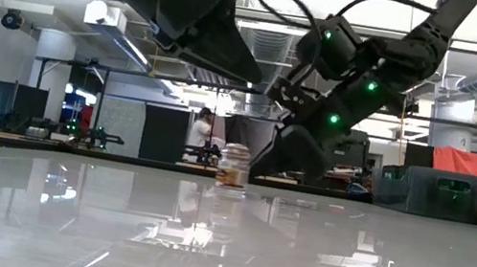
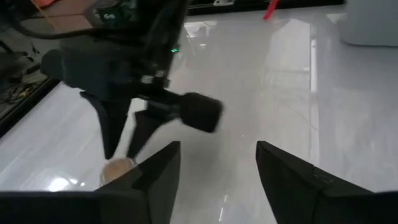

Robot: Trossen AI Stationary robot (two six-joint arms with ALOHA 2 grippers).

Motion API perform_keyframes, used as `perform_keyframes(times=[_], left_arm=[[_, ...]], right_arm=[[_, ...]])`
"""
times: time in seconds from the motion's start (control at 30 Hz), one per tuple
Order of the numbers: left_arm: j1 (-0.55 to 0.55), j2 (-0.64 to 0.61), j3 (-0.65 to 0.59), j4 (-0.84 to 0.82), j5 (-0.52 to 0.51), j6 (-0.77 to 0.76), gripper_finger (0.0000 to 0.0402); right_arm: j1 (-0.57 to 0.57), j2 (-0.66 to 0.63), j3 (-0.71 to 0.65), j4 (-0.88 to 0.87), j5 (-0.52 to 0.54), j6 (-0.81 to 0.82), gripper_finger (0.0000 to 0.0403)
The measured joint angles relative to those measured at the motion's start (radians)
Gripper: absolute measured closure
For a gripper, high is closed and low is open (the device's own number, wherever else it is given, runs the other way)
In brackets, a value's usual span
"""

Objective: Sort spices by type
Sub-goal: Put the brown seasoning bottle into the transparent bin

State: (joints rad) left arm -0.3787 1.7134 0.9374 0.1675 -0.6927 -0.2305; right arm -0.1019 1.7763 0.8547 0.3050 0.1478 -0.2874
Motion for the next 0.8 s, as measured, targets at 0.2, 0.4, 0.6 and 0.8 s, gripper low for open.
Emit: perform_keyframes(times=[0.2,0.4,0.6,0.8], left_arm=[[0.075,-0.005,-0.002,-0.03,0.109,-0.048,0.0166],[0.183,-0.008,0.025,-0.117,0.324,0.053,0.015],[0.259,-0.014,0.148,-0.349,0.491,0.168,0.015],[0.353,-0.008,0.21,-0.467,0.614,0.203,0.015]], right_arm=[[0.083,-0.039,0.01,-0.05,0.002,0.009,0.0279],[0.153,-0.159,0.01,-0.23,0.011,0.091,0.0241],[0.24,-0.27,0.008,-0.436,0.013,0.19,0.0207],[0.344,-0.329,0.002,-0.484,0.086,0.234,0.0178]])
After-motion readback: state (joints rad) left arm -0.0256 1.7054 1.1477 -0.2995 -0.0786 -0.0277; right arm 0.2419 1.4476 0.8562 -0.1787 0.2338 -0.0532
